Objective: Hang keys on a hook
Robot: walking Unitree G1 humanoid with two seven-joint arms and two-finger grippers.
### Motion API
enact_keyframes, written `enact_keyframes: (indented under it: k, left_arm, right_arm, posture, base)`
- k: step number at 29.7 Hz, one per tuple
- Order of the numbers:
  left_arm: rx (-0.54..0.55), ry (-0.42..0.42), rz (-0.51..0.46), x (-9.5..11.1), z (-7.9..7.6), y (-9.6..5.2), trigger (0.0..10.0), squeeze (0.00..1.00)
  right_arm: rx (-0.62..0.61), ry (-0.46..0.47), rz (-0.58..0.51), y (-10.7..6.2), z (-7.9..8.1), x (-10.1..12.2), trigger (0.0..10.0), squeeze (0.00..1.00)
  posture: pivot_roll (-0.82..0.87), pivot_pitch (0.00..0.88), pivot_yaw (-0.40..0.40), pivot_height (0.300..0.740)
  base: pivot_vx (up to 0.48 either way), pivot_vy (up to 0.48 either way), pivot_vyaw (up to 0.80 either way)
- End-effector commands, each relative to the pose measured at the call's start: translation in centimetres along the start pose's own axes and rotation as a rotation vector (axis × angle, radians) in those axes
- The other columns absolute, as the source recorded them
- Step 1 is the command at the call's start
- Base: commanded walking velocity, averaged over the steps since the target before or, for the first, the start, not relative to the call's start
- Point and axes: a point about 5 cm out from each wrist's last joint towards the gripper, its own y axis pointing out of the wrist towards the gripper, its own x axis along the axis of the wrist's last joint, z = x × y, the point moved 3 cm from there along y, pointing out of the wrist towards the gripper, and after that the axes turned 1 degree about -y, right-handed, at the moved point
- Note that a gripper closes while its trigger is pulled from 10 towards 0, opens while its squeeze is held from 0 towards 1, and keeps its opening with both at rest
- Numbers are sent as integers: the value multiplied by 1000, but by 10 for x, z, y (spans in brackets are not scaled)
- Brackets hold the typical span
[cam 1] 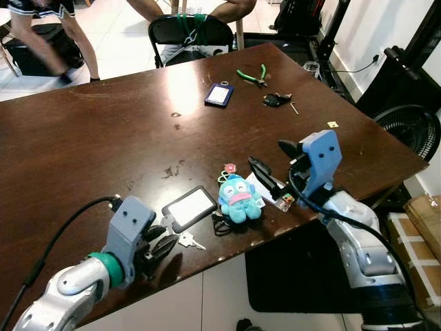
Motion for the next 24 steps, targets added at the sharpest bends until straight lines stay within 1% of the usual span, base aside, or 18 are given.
enact_keyframes:
  k: [1, 2, 3, 4, 6, 7, 8, 10, 11, 13, 15, 16, 17, 18, 20, 22, 23, 24]
  left_arm:
    - [-4, -24, 30, -8, 2, -4, 10000, 0]
    - [-7, -30, 31, -10, 2, -4, 9529, 0]
    - [-7, -30, 31, -10, 2, -4, 9529, 0]
    - [-6, -28, 31, -11, 3, -3, 9098, 0]
    - [-6, -28, 31, -11, 3, -3, 9098, 0]
    - [1, -25, 31, -12, 4, -1, 8784, 0]
    - [11, -26, 28, -11, 7, 1, 8941, 0]
    - [11, -26, 28, -11, 7, 1, 8941, 0]
    - [16, -30, 24, -9, 9, 5, 9176, 0]
    - [18, -33, 22, -8, 10, 8, 9255, 0]
    - [18, -33, 22, -8, 10, 8, 9255, 0]
    - [15, -34, 20, -6, 11, 12, 9098, 0]
    - [15, -34, 20, -6, 11, 12, 9098, 0]
    - [10, -37, 22, -6, 12, 15, 8353, 0]
    - [10, -36, 24, -7, 14, 18, 8118, 0]
    - [9, -36, 26, -7, 15, 20, 8118, 0]
    - [12, -35, 28, -8, 17, 22, 7961, 0]
    - [18, -30, 33, -9, 18, 23, 7490, 0]
  right_arm:
    - [9, -1, -3, 2, 2, 1, 10000, 0]
    - [11, -2, -3, 2, 1, 1, 10000, 0]
    - [11, -2, -3, 2, 1, 1, 10000, 0]
    - [11, -5, -3, 2, 0, 2, 10000, 0]
    - [11, -5, -3, 2, 0, 2, 10000, 0]
    - [10, -7, -2, 2, 0, 2, 10000, 0]
    - [9, -8, -1, 1, -1, 2, 10000, 0]
    - [9, -8, -1, 1, -1, 2, 10000, 0]
    - [7, -9, -1, 1, -2, 2, 10000, 0]
    - [6, -10, -1, 1, -2, 2, 10000, 0]
    - [6, -10, -1, 1, -2, 2, 10000, 0]
    - [3, -12, -1, 0, -2, 3, 10000, 0]
    - [3, -12, -1, 0, -2, 3, 10000, 0]
    - [-2, -15, -1, -1, -4, 3, 10000, 0]
    - [-8, -18, -1, -3, -5, 4, 10000, 0]
    - [-11, -19, 0, -4, -6, 4, 10000, 0]
    - [-15, -21, 1, -5, -7, 4, 10000, 0]
    - [-17, -22, 2, -5, -7, 4, 10000, 0]
  posture:
    - [-126, 93, 84, 740]
    - [-128, 94, 83, 740]
    - [-128, 94, 83, 740]
    - [-131, 95, 82, 740]
    - [-131, 95, 82, 740]
    - [-135, 95, 82, 740]
    - [-136, 95, 81, 740]
    - [-136, 95, 81, 740]
    - [-140, 95, 83, 740]
    - [-145, 95, 86, 740]
    - [-145, 95, 86, 740]
    - [-149, 94, 88, 740]
    - [-149, 94, 88, 740]
    - [-160, 95, 95, 740]
    - [-165, 96, 96, 740]
    - [-166, 95, 97, 740]
    - [-169, 96, 98, 740]
    - [-172, 95, 99, 740]
  base:
    - [0, 0, 0]
    - [0, 0, 0]
    - [0, 0, 0]
    - [0, 0, 0]
    - [0, 0, 0]
    - [0, 0, 0]
    - [0, 0, 0]
    - [0, 0, 0]
    - [0, 0, 0]
    - [0, 0, 0]
    - [0, 0, 0]
    - [0, 0, 0]
    - [0, 0, 0]
    - [0, 0, 0]
    - [0, 0, 0]
    - [0, 0, 0]
    - [0, 0, 0]
    - [0, 0, 0]
